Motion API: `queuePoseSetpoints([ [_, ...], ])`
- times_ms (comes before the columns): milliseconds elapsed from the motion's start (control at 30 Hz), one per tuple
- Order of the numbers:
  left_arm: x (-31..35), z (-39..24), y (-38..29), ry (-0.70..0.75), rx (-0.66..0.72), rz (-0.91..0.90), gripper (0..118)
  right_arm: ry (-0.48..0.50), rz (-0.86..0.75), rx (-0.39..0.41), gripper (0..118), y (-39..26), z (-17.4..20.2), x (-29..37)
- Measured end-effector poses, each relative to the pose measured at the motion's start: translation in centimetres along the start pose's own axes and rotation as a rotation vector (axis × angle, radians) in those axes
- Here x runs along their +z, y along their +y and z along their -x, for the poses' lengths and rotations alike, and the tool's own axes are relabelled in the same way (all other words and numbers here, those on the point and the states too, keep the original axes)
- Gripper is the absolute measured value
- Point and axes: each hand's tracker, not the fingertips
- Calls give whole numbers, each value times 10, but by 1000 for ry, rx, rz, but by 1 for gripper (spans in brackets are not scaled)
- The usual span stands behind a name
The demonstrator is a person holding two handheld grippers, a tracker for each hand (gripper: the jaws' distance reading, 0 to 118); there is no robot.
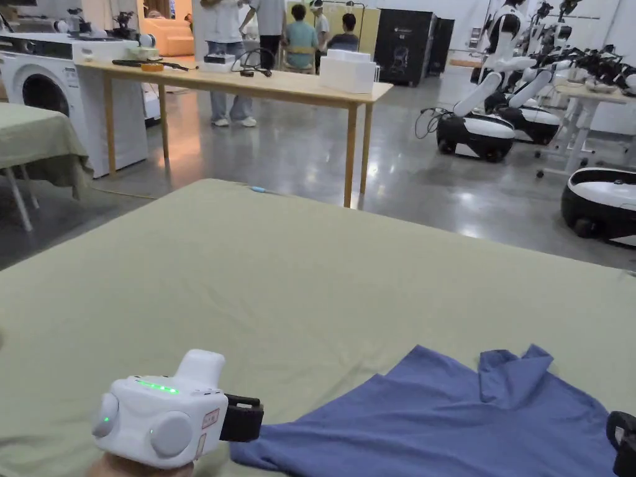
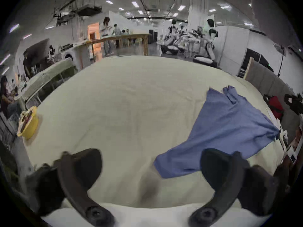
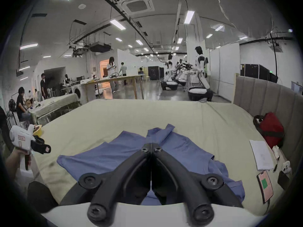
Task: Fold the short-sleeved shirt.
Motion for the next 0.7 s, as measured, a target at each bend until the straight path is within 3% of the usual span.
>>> queuePoseSetpoints([
  [133, -63, -18, -40, -26, -74, 83, 111, -24, 32, 4, 1, -3, -11, -5],
  [200, -74, -24, -37, -17, -125, 121, 98, -54, 56, 7, 1, -3, -21, -11],
  [267, -88, -30, -44, -45, -152, 162, 35, -61, 76, 1, 1, -2, -36, -19],
  [333, -75, -36, -36, -71, -130, 118, 5, -79, 112, -39, 1, -2, -57, -35],
  [500, -45, -43, -13, -93, -150, 52, 2, -132, 266, -36, 3, 9, -109, -117],
  [533, -35, -46, -7, -73, -145, 10, 2, -103, 298, -33, 25, 13, -118, -139],
  [600, -17, -52, 3, -76, -150, 0, 2, -103, 359, -34, 97, 20, -129, -182],
  [633, -12, -54, 6, -79, -150, -9, 2, -115, 412, -8, 118, 22, -131, -205],
  [700, -5, -62, 11, -83, -156, -27, 2, -98, 492, 18, 118, 19, -137, -247],
])
